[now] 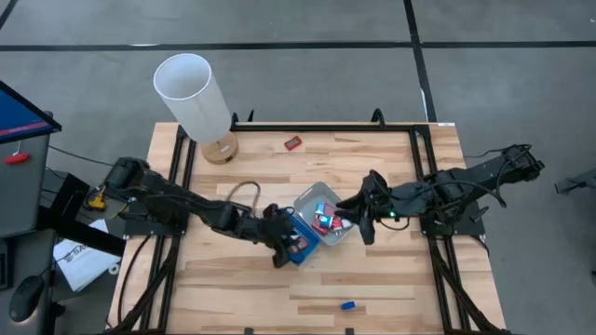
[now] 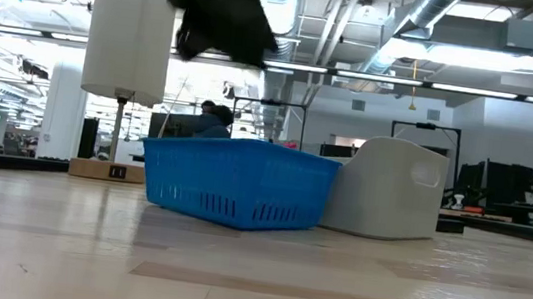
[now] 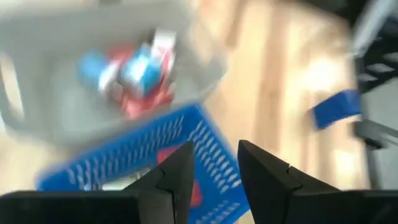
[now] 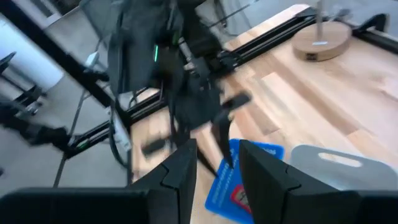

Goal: Pick & Place Office items
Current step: Put the blue digital timer into the blue bin

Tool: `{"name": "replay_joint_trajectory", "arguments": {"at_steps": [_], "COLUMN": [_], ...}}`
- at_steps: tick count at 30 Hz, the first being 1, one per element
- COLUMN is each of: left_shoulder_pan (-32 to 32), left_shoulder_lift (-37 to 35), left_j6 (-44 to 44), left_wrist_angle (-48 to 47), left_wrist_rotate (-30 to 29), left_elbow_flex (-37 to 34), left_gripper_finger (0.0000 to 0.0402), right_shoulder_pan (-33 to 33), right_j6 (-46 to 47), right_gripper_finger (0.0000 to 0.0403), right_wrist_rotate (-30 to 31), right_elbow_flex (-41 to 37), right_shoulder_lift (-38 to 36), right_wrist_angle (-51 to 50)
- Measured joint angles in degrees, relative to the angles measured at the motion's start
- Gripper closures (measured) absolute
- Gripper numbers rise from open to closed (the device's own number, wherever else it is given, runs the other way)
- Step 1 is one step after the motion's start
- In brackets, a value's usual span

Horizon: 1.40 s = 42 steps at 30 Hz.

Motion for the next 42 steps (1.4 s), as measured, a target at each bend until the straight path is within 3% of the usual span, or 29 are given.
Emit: {"name": "replay_joint_trajectory", "arguments": {"at_steps": [4,11,15,19,22,25,31,36,42], "left_shoulder_pan": [-0.1,-1.4,-5.1,-11.2,-17.7,-24.2,-32.6,-34.4,-34.2], "left_shoulder_lift": [-6.3,-14.8,-15.8,-15.7,-15.2,-15.3,-15.3,-15.3,-15.3], "left_j6": [8.3,10.0,12.6,12.6,13.5,16.2,16.9,15.6,15.6], "left_wrist_angle": [2.6,1.8,1.7,2.0,2.0,2.0,2.8,2.4,1.7], "left_wrist_rotate": [0.6,-1.0,-1.4,-2.3,-7.5,-16.8,-34.5,-39.2,-39.4], "left_elbow_flex": [0.1,0.1,0.1,0.1,0.0,0.0,0.0,0.0,0.0], "left_gripper_finger": [0.0277,0.0273,0.0273,0.0270,0.0270,0.0270,0.0253,0.0240,0.0239], "right_shoulder_pan": [3.0,13.1,21.1,25.5,27.4,27.4,24.5,23.9,23.9], "right_j6": [-0.3,3.9,2.5,8.1,10.1,8.5,2.7,0.0,-2.0], "right_gripper_finger": [0.0291,0.0290,0.0276,0.0235,0.0198,0.0169,0.0152,0.0153,0.0153], "right_wrist_rotate": [-2.0,-11.2,-11.0,-11.7,-12.5,-12.3,-13.9,-14.9,-13.1], "right_elbow_flex": [0.0,0.0,0.0,0.0,2.4,6.3,10.8,10.8,10.8], "right_shoulder_lift": [0.0,1.4,6.7,15.1,21.4,26.3,33.2,34.6,35.7], "right_wrist_angle": [0.0,0.2,4.1,7.6,6.5,1.5,-11.2,-14.8,-15.4]}}
